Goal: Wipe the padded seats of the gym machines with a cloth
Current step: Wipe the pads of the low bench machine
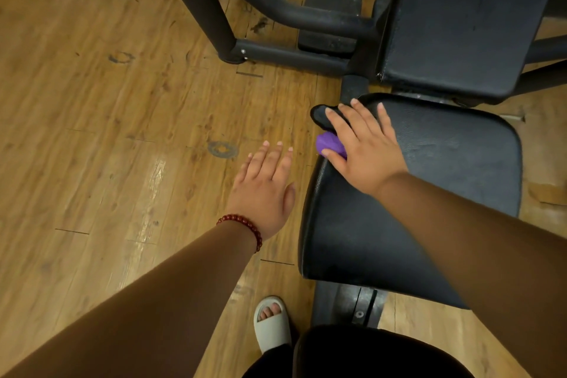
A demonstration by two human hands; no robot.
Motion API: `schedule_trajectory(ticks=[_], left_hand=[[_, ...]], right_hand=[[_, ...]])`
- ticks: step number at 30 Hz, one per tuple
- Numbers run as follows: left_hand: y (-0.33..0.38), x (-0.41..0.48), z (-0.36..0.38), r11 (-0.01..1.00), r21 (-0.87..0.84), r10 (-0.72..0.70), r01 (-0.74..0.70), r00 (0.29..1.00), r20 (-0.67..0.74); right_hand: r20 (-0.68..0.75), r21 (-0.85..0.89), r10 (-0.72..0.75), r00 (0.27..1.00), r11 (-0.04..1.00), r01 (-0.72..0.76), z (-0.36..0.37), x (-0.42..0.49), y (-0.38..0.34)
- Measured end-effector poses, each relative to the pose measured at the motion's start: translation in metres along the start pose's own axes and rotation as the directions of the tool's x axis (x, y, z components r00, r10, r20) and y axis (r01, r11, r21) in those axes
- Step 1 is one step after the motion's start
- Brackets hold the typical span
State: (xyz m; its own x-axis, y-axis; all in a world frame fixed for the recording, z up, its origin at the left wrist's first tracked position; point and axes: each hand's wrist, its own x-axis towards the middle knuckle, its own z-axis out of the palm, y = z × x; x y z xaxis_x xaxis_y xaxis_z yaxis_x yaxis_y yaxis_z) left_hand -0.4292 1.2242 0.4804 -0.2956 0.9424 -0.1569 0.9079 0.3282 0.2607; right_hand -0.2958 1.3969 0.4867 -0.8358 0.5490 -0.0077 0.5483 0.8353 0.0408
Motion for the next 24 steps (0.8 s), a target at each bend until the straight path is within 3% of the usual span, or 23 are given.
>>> schedule_trajectory(ticks=[3,5,8,12,15,21,24], left_hand=[[0.020,0.033,-0.011,0.977,-0.213,0.008,-0.016,0.999,-0.041],[0.036,0.060,-0.021,0.909,-0.418,-0.026,0.001,0.998,-0.054],[0.056,0.092,-0.026,0.794,-0.601,-0.053,0.084,0.996,0.070],[0.071,0.112,-0.011,0.705,-0.681,-0.077,0.198,0.976,0.204],[0.077,0.122,-0.002,0.672,-0.708,-0.149,0.216,0.976,0.156],[0.073,0.120,0.010,0.635,-0.744,-0.264,0.207,0.964,0.043],[0.075,0.110,0.015,0.643,-0.751,-0.241,0.152,0.971,-0.010]], right_hand=[[-0.015,0.160,-0.013,1.000,0.987,0.015,0.003,-0.004,0.010],[-0.046,0.263,-0.003,0.999,0.965,0.015,0.005,-0.008,0.018],[-0.103,0.346,0.069,0.992,0.938,-0.029,0.009,-0.015,0.036],[-0.136,0.398,0.244,0.960,0.901,-0.172,0.022,-0.014,0.049],[-0.178,0.340,0.313,0.933,0.909,-0.240,0.032,-0.009,0.043],[-0.230,0.284,0.282,0.931,0.935,-0.213,0.040,-0.008,0.045],[-0.235,0.255,0.274,0.933,0.943,-0.213,0.042,-0.008,0.045]])
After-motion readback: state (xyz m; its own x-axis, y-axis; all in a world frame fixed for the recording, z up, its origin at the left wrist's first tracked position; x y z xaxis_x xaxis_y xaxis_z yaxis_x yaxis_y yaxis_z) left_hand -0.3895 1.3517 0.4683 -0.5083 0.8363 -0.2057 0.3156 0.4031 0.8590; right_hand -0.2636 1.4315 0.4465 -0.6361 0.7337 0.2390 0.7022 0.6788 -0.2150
